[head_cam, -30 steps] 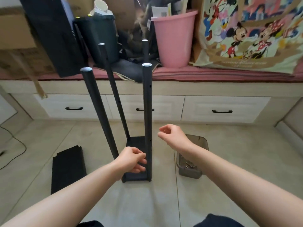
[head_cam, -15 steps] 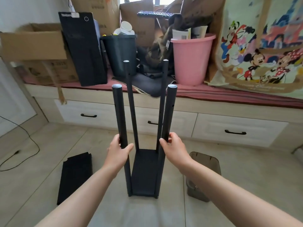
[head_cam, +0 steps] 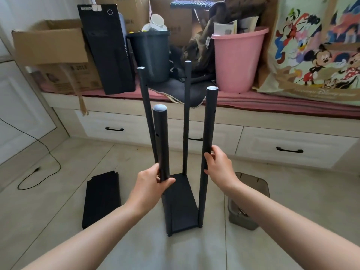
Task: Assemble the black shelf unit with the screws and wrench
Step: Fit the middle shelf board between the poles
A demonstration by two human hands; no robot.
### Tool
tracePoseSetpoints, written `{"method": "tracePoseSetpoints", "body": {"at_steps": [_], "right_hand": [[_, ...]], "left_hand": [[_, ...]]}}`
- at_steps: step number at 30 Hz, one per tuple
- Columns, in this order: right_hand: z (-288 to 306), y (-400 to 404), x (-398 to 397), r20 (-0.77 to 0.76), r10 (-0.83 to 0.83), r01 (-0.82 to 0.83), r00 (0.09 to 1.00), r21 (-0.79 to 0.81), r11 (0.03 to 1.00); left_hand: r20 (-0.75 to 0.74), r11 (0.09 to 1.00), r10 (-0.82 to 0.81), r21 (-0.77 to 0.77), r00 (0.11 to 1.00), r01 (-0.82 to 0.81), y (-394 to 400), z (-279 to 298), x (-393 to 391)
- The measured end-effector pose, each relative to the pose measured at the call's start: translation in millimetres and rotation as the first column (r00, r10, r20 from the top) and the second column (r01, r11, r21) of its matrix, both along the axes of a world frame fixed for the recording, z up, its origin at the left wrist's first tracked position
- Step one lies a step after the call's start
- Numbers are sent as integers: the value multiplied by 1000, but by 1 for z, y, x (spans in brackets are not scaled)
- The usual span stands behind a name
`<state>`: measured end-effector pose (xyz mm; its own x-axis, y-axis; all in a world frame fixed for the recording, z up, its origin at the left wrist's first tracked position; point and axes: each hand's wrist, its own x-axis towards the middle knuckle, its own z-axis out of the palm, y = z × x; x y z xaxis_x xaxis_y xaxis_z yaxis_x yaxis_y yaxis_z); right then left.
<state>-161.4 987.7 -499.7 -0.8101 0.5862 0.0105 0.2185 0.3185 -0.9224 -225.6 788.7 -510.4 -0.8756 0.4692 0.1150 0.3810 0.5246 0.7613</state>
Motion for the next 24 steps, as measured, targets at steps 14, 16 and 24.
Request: {"method": "tracePoseSetpoints", "body": {"at_steps": [14,16,24], "right_hand": [[12,16,1,-24,-49,51,999,67,996],[14,18,5,-7,-47,47,999,73,996],[17,5,28,154,41,-60,987,119,991]], "left_hand": [[-31,988,-155,-18,987,155,42,2,32],[-1,990,-138,25,990,138,54,3,31],[208,960,-242,-92,948,265,20,15,-9]]}}
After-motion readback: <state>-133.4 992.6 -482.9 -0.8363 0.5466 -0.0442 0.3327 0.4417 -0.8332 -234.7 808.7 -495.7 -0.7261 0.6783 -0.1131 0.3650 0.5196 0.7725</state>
